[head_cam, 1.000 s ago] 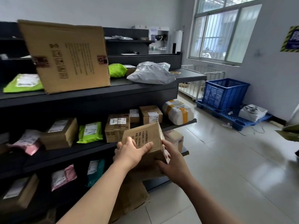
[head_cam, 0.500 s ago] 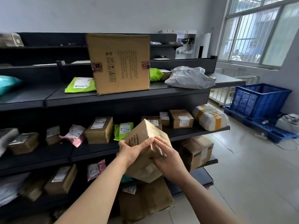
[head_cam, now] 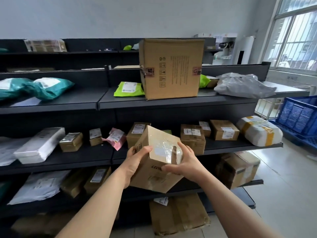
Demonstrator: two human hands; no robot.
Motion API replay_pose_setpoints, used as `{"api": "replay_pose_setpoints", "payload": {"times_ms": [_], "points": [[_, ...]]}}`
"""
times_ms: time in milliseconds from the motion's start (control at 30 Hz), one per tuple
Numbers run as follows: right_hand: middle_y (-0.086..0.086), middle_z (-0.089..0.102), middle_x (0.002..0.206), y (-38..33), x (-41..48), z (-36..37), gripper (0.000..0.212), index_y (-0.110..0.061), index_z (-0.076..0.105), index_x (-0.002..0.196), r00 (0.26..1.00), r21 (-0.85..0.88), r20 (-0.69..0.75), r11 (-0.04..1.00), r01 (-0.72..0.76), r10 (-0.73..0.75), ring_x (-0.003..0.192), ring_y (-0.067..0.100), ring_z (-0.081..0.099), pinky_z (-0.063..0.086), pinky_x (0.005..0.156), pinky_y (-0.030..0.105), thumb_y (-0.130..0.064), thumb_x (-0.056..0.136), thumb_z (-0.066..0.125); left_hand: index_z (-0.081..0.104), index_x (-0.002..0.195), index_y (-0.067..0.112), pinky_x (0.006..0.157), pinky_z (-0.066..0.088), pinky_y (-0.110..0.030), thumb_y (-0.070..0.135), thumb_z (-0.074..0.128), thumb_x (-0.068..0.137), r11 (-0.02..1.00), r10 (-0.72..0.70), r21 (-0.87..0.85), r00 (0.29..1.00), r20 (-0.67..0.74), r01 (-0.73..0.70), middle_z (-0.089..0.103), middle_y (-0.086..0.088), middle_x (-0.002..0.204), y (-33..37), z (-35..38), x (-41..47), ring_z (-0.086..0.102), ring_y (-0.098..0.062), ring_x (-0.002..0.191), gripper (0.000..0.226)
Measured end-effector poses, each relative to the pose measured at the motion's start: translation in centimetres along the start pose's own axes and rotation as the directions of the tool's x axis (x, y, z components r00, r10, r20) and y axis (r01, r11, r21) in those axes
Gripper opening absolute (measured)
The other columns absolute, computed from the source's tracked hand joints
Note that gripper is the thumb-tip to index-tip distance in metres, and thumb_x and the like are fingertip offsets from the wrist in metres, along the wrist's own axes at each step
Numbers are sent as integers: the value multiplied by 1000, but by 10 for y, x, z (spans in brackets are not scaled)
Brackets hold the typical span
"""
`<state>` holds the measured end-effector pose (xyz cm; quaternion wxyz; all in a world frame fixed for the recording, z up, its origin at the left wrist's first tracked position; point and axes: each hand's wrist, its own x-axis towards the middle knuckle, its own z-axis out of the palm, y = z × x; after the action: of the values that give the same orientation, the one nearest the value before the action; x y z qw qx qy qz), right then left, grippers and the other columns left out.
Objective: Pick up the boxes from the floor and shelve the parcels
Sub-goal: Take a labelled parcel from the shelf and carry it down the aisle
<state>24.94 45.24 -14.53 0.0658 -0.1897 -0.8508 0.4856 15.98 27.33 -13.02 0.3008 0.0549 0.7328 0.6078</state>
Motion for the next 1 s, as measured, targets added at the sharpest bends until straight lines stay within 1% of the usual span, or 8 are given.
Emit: {"api": "replay_pose_setpoints", "payload": {"times_ms": [167,267,367,533,633,767,900,1000], "points": [[-6,40,146,-28,2,32,119,-31,17,151,997,149,57,988,43,-52,120,14,49,47,94,28,-35,57,90,52,125,43,85,55,-51,79,69,49,998,-19,-53,1000,18,20,70,-10,113,-8,-50,-9,65,-32,104,86],[-12,43,136,-43,1,52,113,-27,21,151,995,221,27,971,88,-96,114,10,49,48,86,22,-25,60,90,65,111,32,66,56,-35,70,50,76,998,22,-63,999,44,-19,73,-10,100,-7,-67,-24,67,-27,92,54],[-15,44,129,-52,1,69,113,-26,22,150,993,232,11,967,109,-115,113,9,49,47,91,25,-21,61,90,68,98,28,63,49,-32,59,39,88,999,19,-27,1000,1,-19,70,-8,87,-9,-84,-33,63,-24,83,44],[-8,57,126,-56,4,89,112,-20,26,148,991,294,55,950,100,-122,108,12,62,56,87,31,-26,57,91,63,108,24,63,50,-30,33,39,91,993,102,70,992,-77,-97,66,-5,95,-12,-107,-36,61,-20,83,31],[-2,60,121,-57,4,98,102,-23,38,140,994,304,35,948,91,-107,101,15,65,59,81,32,-38,54,90,50,129,28,67,45,-28,15,44,86,979,151,153,982,-111,-133,64,0,105,-16,-115,-34,57,-14,92,46],[1,44,133,-52,2,103,112,-42,19,146,996,244,12,966,80,-86,112,17,56,54,92,41,-54,55,83,24,148,34,78,49,-31,5,51,80,962,140,254,980,-143,-101,58,0,116,-27,-115,-29,56,-16,101,79],[-2,26,143,-49,-3,104,109,-48,-1,147,993,165,-18,979,119,-118,124,20,44,44,104,44,-43,72,79,-5,146,50,88,45,-30,-3,55,85,923,208,350,973,-100,-162,47,-2,136,-35,-107,-31,49,-19,117,101],[-3,28,145,-43,-7,103,107,-56,-1,142,986,126,-38,978,166,-162,127,21,42,44,104,46,-42,72,79,-20,139,57,81,51,-26,4,63,84,868,257,452,965,-57,-205,51,2,126,-41,-100,-29,59,-14,103,113]]}}
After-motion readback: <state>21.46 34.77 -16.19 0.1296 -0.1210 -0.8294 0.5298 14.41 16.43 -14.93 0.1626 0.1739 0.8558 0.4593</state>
